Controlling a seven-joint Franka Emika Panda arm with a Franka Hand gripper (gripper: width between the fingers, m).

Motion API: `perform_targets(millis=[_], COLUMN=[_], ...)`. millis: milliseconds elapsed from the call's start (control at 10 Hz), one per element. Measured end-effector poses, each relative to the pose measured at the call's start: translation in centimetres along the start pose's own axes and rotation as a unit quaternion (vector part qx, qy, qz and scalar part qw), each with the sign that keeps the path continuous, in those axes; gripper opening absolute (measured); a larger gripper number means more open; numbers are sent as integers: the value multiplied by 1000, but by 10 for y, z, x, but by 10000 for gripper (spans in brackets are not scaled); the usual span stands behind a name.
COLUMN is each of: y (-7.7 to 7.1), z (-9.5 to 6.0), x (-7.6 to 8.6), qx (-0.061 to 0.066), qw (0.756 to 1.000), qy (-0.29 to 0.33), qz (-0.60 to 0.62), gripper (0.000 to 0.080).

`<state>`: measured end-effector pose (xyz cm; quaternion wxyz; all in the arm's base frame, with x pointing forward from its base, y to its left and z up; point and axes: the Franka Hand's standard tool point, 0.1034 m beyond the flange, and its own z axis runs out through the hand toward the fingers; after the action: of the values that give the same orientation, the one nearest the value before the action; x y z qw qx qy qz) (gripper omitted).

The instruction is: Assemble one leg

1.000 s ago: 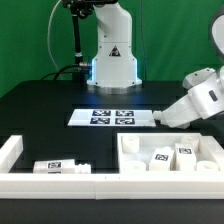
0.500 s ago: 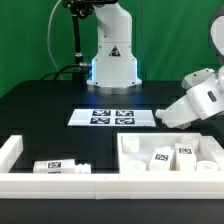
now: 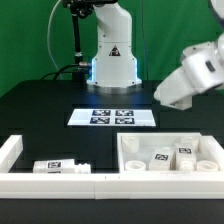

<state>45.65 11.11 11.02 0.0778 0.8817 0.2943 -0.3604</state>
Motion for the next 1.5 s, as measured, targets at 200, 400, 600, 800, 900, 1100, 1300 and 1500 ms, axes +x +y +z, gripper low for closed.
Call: perform_targets(millis=[200,400,600,800,900,1100,1300,1500], y=[7,12,19,56,64,69,79,98], z=[-4,-6,-23,-67,-75,-73,-70,-83], x=[3,3,12,20,24,25,24,25], qx=[-13,-23,-37,-15,-31,-43,-57,-25], qw=[997,991,979,962,952,930,911,908], qy=[76,135,201,271,304,366,409,418], qz=[5,10,9,-6,-7,-2,6,18], gripper=[285,285,285,285,285,285,285,287])
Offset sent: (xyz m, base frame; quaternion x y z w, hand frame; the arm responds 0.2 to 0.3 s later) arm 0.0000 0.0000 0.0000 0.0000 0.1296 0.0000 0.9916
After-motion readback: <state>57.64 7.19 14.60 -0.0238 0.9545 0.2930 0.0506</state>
